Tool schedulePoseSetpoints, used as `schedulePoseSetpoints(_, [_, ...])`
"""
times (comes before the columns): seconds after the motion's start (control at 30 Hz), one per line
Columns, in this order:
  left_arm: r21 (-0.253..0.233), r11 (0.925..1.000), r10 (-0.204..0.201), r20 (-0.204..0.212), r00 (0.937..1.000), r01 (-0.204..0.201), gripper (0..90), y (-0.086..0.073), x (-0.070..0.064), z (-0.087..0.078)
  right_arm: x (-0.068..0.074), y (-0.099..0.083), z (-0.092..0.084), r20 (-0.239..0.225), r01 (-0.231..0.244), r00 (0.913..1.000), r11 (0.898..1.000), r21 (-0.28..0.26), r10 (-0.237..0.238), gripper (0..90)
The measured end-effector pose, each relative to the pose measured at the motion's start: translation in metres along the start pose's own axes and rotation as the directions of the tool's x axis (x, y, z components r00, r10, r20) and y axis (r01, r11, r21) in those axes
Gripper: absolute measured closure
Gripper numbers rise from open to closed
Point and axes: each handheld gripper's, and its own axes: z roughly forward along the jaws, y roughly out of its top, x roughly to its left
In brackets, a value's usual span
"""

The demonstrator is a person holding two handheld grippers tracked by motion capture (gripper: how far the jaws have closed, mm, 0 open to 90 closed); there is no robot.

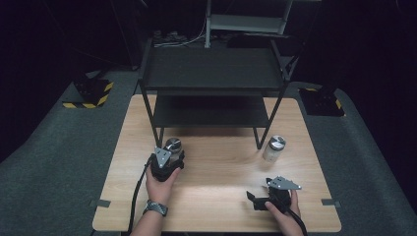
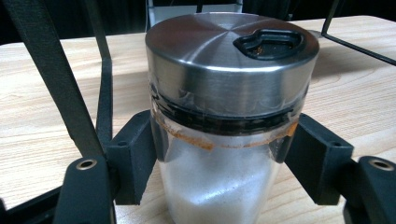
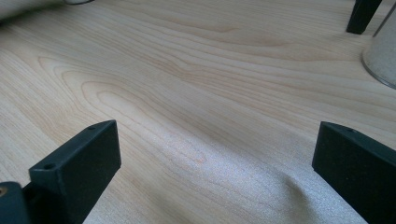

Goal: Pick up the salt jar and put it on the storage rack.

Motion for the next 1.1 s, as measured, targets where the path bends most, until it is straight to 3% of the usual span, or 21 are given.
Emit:
schedulePoseSetpoints(0.53, [-0.042, 0.9991, 0.007, 0.001, 1.0000, -0.007, 30.8, 0.011, -0.002, -0.013, 0.000, 0.000, 0.000, -0.002, 0.002, 1.0000, 1.000, -0.002, -0.002, 0.9])
schedulePoseSetpoints(0.83, [-0.061, 0.9977, 0.030, 0.008, 0.9995, -0.029, 30.8, 0.029, -0.010, -0.031, -0.001, -0.001, 0.000, -0.003, -0.002, 1.0000, 1.000, -0.003, 0.002, 0.9])
schedulePoseSetpoints(1.1, [-0.103, 0.9945, 0.016, 0.014, 0.9998, -0.015, 30.8, 0.041, -0.013, -0.050, -0.001, -0.001, 0.000, -0.006, -0.003, 1.0000, 1.000, -0.004, 0.003, 0.9])
